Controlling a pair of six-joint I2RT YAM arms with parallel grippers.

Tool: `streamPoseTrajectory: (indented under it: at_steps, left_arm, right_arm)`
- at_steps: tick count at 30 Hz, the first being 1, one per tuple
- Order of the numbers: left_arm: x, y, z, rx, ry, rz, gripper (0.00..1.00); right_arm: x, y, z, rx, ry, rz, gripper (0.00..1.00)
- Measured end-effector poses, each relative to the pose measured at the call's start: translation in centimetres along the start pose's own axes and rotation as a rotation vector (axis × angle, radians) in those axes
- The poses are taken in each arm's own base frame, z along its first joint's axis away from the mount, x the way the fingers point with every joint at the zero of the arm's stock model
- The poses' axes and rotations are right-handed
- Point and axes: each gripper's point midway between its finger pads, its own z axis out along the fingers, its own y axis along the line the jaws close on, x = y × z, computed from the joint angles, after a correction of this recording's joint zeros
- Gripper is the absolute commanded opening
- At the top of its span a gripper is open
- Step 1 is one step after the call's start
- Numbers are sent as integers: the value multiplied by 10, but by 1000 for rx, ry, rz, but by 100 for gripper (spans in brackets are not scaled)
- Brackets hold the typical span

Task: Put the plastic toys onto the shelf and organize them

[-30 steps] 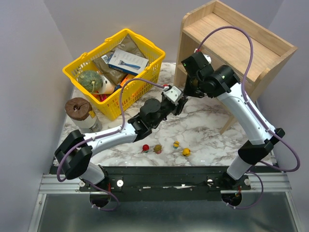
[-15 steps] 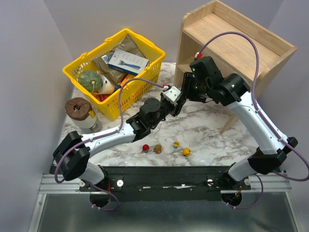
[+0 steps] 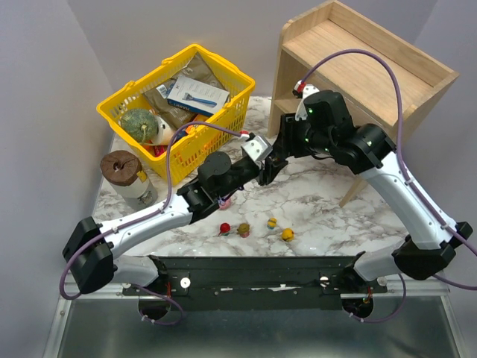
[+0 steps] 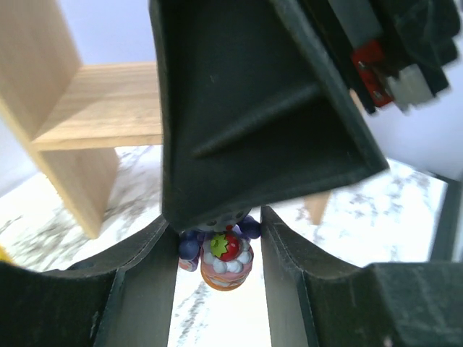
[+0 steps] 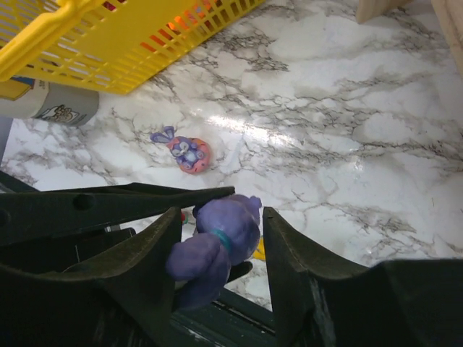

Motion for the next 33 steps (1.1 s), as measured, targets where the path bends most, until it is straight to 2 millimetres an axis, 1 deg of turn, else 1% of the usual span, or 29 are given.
streamPoseTrajectory:
  at_steps: [4, 5, 6, 8, 13, 20, 23, 25, 26, 28, 29, 30, 32, 33]
  left_arm:
    - [-1, -12, -6, 72, 13, -11, 0]
    - [-1, -15, -7, 89, 16, -15, 0]
    - [0, -17, -7, 101, 19, -18, 0]
    - [1, -20, -8, 123, 29, -28, 0]
    - [3, -24, -12, 155, 47, -53, 0]
    - [7, -24, -14, 170, 64, -83, 0]
    - [6, -21, -15, 164, 62, -92, 0]
    - [5, -20, -15, 165, 62, -98, 0]
    - [5, -21, -15, 168, 62, -101, 0]
    - [5, -21, -15, 169, 63, -105, 0]
    - [6, -21, -16, 171, 68, -108, 0]
    - [6, -22, -16, 173, 68, -109, 0]
    - [6, -23, -17, 178, 69, -112, 1]
    - [5, -23, -17, 180, 68, -112, 4]
  right_arm:
    - [-6, 5, -14, -59, -53, -71, 37]
    - [-7, 6, -18, -76, -67, -88, 31]
    - [-9, 8, -22, -90, -83, -99, 27]
    - [-10, 10, -28, -114, -106, -114, 22]
    - [-7, 13, -31, -150, -125, -136, 21]
    - [-1, 16, -29, -189, -137, -150, 35]
    - [2, 17, -33, -206, -143, -162, 36]
    - [4, 17, -35, -213, -147, -169, 30]
    - [5, 16, -36, -215, -151, -170, 23]
    - [4, 16, -36, -217, -159, -175, 13]
    - [4, 16, -37, -216, -164, -180, 3]
    - [3, 15, -37, -212, -166, -183, 1]
    - [2, 12, -37, -200, -173, -193, 1]
    - [2, 11, -37, -195, -175, -196, 1]
